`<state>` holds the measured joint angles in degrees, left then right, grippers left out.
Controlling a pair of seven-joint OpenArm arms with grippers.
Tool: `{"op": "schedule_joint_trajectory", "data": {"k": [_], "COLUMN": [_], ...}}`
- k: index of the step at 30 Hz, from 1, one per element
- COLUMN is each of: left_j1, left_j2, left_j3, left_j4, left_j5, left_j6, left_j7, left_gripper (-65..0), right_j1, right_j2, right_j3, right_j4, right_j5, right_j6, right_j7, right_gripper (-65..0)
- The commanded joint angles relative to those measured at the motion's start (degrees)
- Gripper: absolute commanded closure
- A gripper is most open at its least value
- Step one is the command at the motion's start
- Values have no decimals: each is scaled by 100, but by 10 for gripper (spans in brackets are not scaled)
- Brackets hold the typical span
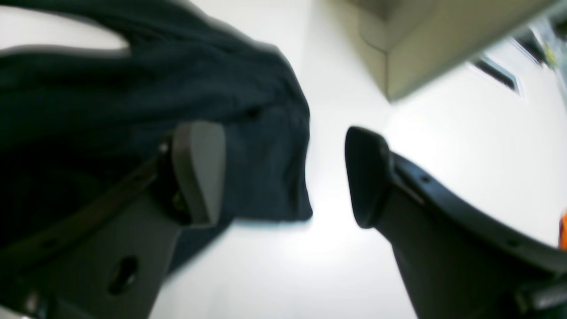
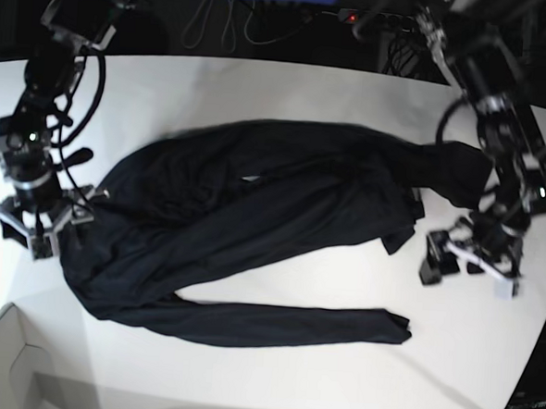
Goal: Layout the t-shirt on the table in an organized manner, then fold the t-shirt properly
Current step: 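Release the sleeve with the left gripper and grasp the shirt body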
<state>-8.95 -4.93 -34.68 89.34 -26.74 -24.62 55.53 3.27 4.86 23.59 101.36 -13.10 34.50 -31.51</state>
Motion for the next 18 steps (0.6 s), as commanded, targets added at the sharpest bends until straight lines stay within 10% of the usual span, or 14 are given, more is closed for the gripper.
{"op": "schedule_joint_trajectory", "data": {"k": [1,8,18], "left_j1": [47,1181,1181], "left_j2": [40,823,910], "left_j3": [17,26,26], "left_j4": [371,1198,793], "left_j5": [-249,-91,191], "left_j6": [-30,-30,-21], "left_j7": [-80,-432,-537], "left_gripper": [-554,-305,-440], "right_j1": [47,-586,-780], "right_j2": [-60,-315,-324], "right_j3": [10,124,133], "right_j4": [154,339,330], "right_j5": [93,102,102], "right_j6": [-35,-26,-26], "right_j7": [166,192,166], "right_gripper": [-419,-381,-381]}}
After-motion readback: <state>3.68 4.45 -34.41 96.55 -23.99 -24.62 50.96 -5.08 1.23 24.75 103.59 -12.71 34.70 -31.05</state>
